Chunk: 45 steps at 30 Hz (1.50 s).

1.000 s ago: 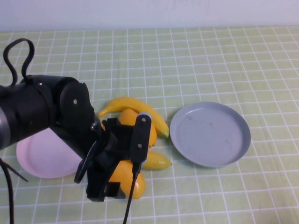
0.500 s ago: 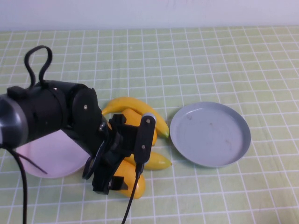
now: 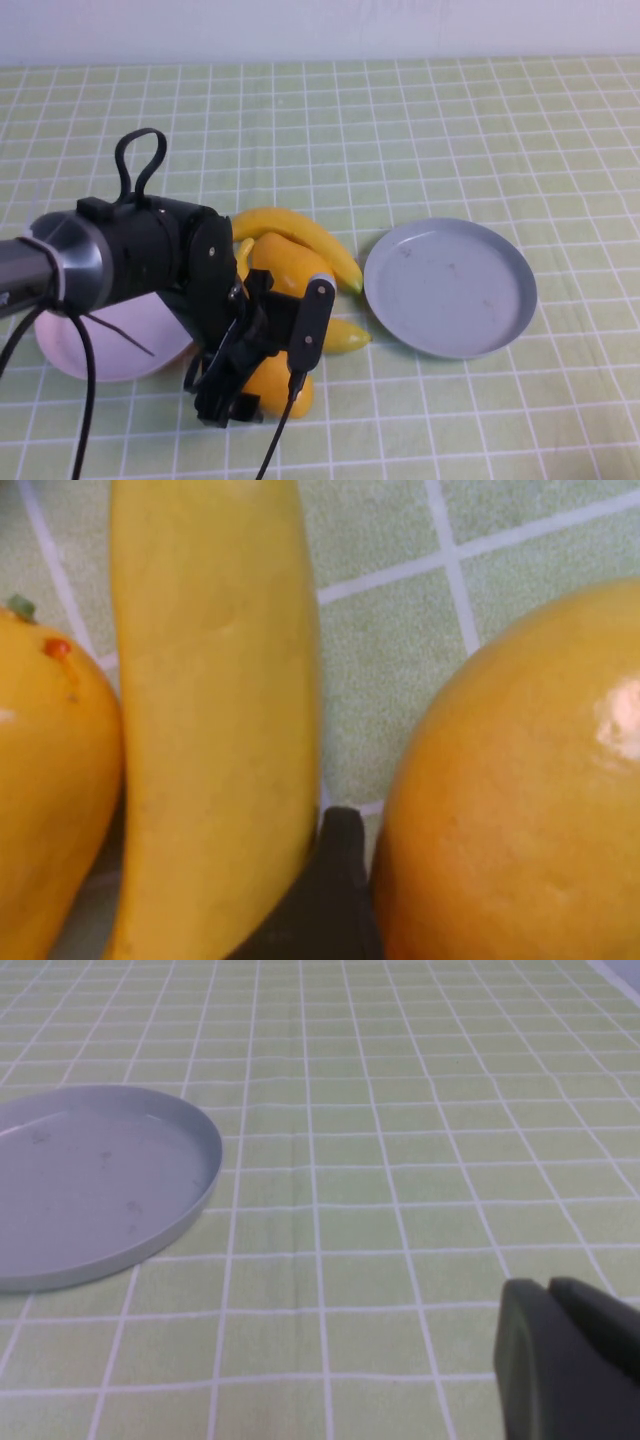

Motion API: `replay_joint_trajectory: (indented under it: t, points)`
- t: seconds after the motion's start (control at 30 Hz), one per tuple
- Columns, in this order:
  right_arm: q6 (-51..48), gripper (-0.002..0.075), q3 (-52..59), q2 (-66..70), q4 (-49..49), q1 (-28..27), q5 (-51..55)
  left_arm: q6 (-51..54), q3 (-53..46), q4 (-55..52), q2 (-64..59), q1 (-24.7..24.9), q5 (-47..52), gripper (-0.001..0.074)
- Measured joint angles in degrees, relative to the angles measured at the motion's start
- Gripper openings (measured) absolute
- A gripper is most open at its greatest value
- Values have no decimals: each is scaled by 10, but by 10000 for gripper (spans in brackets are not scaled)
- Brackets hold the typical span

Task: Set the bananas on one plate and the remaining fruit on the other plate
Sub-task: Put one type of fruit in the left plate

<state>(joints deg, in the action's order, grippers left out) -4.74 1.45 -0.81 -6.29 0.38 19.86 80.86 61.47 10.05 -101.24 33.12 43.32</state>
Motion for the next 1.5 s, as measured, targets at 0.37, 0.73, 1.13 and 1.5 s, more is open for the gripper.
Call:
replay_joint_trajectory:
  t: [0.37, 0.73, 1.13, 1.5]
  points:
    - [0, -17, 0, 0, 0, 0, 0, -51, 0, -7, 52, 0, 32, 549]
    - [0, -17, 0, 0, 0, 0, 0, -542, 0, -115, 144, -113, -44, 549]
    - [0, -17, 0, 0, -2, 0, 0, -638, 0, -129, 60, -205, -58, 549]
    - [0, -17, 0, 0, -2, 0, 0, -662, 48, -134, 36, -206, -32, 646]
